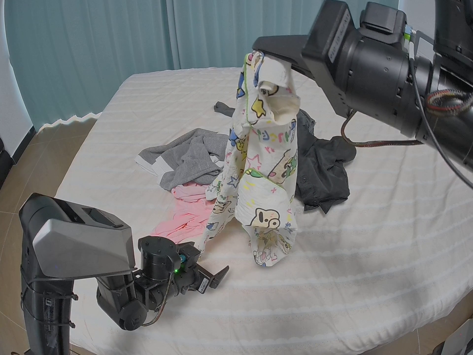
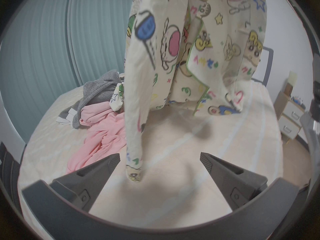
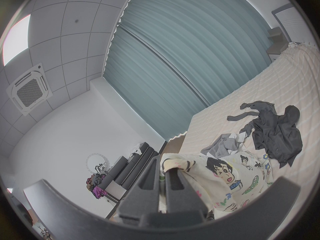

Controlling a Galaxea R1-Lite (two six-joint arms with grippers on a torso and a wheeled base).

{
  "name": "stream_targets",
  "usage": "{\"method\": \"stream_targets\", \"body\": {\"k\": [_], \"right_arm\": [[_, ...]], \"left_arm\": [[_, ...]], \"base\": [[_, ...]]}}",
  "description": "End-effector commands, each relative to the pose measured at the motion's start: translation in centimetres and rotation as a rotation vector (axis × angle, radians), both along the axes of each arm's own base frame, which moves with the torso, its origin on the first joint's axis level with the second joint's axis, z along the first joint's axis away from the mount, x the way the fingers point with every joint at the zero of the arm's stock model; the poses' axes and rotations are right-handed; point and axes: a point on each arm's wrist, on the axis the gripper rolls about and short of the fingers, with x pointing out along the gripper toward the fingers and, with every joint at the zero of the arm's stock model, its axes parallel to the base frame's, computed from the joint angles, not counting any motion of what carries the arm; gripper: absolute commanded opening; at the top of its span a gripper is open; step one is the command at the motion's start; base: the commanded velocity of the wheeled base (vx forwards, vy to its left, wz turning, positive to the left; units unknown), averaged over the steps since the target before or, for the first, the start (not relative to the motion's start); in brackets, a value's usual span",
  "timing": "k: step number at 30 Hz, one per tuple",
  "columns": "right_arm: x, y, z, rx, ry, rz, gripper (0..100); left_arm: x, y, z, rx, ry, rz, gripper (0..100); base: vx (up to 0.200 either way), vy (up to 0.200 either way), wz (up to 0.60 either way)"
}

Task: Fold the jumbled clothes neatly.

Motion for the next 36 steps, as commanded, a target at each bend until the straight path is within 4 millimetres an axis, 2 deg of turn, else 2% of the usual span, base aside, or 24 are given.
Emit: {"method": "stream_targets", "body": {"k": [1, 3, 6, 11, 16, 22, 26, 32, 33, 36], "right_arm": [[-0.3, -0.3, 0.1, 0.004, -0.003, 0.001, 0], [-0.3, -0.4, 0.1, 0.004, -0.003, -0.001, 0], [-0.3, -0.6, 0.0, 0.001, -0.001, -0.001, 0], [-0.3, -0.6, 0.0, 0.002, -0.001, 0.002, 0], [-0.3, -0.6, 0.0, 0.003, 0.0, 0.003, 0], [-0.3, -0.5, 0.0, 0.004, 0.004, 0.003, 0], [-0.2, -0.7, 0.0, 0.005, 0.003, -0.002, 0], [-0.3, -1.0, 0.2, 0.013, -0.001, -0.005, 0], [-0.4, -1.0, 0.3, 0.013, -0.003, -0.005, 0], [-0.2, -1.3, 0.1, 0.008, 0.001, -0.016, 0]], "left_arm": [[0.7, 1.0, -0.7, 0.042, -0.005, 0.022, 100], [0.2, 2.1, -0.8, 0.08, -0.001, 0.03, 100], [-0.8, 2.9, -0.2, 0.075, -0.011, 0.032, 100], [-0.1, 3.7, 0.6, 0.039, -0.067, 0.062, 100], [0.5, 3.1, 0.9, 0.013, -0.091, 0.033, 100], [3.5, 1.7, 0.5, -0.021, -0.165, 0.041, 100], [4.2, 0.2, -0.1, -0.027, -0.169, 0.019, 100], [5.2, -0.4, -0.9, -0.03, -0.173, 0.02, 100], [5.2, -0.4, -1.1, -0.028, -0.167, 0.018, 0], [5.0, -0.3, -1.4, -0.026, -0.146, 0.017, 0]], "base": [[0.0, 0.0, 0.0], [0.0, 0.0, 0.0], [0.0, 0.0, 0.0], [0.0, 0.0, 0.0], [0.0, 0.0, 0.0], [0.0, 0.0, 0.0], [0.0, 0.0, 0.0], [0.0, 0.0, 0.0], [0.0, 0.0, 0.0], [0.0, 0.0, 0.0]]}}
